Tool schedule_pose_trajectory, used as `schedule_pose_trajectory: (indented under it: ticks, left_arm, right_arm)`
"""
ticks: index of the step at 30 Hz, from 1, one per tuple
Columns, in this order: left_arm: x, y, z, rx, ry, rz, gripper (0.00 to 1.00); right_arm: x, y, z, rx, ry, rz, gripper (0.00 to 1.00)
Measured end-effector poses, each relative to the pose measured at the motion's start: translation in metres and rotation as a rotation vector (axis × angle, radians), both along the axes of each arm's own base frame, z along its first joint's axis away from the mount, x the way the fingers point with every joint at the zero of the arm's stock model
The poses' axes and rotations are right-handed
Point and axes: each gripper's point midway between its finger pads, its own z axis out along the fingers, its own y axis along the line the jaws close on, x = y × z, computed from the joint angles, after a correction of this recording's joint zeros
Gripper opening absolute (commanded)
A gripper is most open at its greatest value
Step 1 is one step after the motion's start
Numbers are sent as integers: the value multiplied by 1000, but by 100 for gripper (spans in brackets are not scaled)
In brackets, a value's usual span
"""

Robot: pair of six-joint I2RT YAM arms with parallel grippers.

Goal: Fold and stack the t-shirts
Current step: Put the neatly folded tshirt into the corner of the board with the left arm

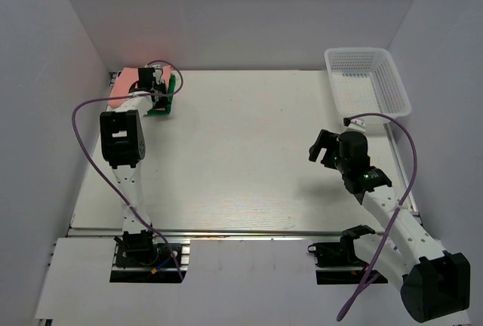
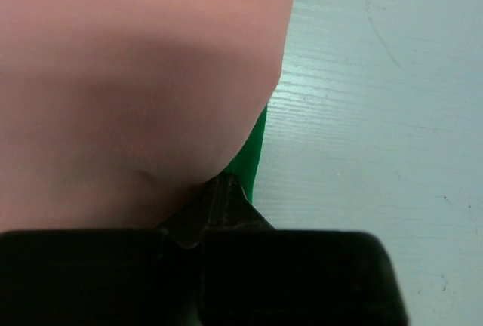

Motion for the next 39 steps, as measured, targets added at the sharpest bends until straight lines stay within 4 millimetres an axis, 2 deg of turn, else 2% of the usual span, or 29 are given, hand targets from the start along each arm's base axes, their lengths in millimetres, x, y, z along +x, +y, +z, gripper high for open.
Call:
schedule_pose_trajectory:
  ticks: [8, 9, 10, 12, 13, 14, 17, 21, 23, 25, 27, 29, 32, 35, 39]
  left_arm:
    - [3, -8, 0, -46, 4, -30, 2]
    - [2, -10, 1, -55, 6, -35, 9]
    - [1, -12, 2, -64, 11, -41, 33]
    - [-6, -21, 8, -87, 28, -63, 55]
    - [-9, -27, 14, -97, 27, -74, 82]
    - [-13, -33, 21, -100, 23, -90, 97]
    - [-30, -56, 50, -118, 7, -118, 100]
    - [-63, -111, 128, -134, -119, -207, 100]
    - [-91, -141, 158, -152, -179, -257, 100]
    - [-123, -169, 176, -167, -228, -302, 100]
    - [-159, -195, 177, -176, -230, -350, 100]
    - [-190, -213, 169, -171, -221, -379, 100]
    - [-230, -221, 149, -141, -175, -391, 100]
    - [-252, -212, 140, -93, -147, -355, 100]
    - [-259, -198, 155, -61, -189, -291, 100]
  right_arm:
    - [-2, 2, 15, 20, -51, 12, 90]
    - [-2, 2, 17, 23, -59, 16, 90]
    - [-3, 3, 19, 26, -66, 19, 90]
    - [-3, 4, 22, 30, -74, 27, 90]
    - [-4, 5, 23, 35, -79, 33, 90]
    - [-4, 6, 25, 40, -84, 38, 90]
    - [-6, 10, 32, 59, -106, 60, 90]
    - [-7, 16, 45, 90, -153, 90, 90]
    - [-9, 18, 49, 104, -169, 104, 90]
    - [-11, 20, 51, 111, -177, 113, 90]
    - [-12, 20, 51, 114, -181, 115, 90]
    - [-15, 19, 50, 117, -184, 114, 90]
    - [-20, 18, 44, 120, -180, 112, 90]
    - [-25, 18, 37, 124, -177, 117, 90]
    - [-33, 18, 25, 130, -169, 131, 90]
